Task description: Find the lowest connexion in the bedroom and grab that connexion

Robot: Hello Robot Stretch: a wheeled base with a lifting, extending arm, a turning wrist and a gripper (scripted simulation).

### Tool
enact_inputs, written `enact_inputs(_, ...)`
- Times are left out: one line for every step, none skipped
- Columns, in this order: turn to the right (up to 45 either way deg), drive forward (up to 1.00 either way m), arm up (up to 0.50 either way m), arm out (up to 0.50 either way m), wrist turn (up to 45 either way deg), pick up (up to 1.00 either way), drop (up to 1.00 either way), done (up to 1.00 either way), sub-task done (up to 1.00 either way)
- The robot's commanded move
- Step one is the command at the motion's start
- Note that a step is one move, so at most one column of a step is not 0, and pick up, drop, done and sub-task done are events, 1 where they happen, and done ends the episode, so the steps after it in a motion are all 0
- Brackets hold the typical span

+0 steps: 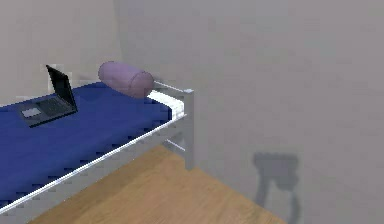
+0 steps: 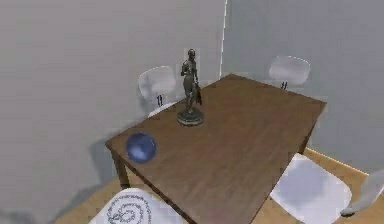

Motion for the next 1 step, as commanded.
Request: enact_inputs(0.0, 0.4, 0.0, 0.0, 0.0, 0.0, 0.0, 0.0, 0.0)
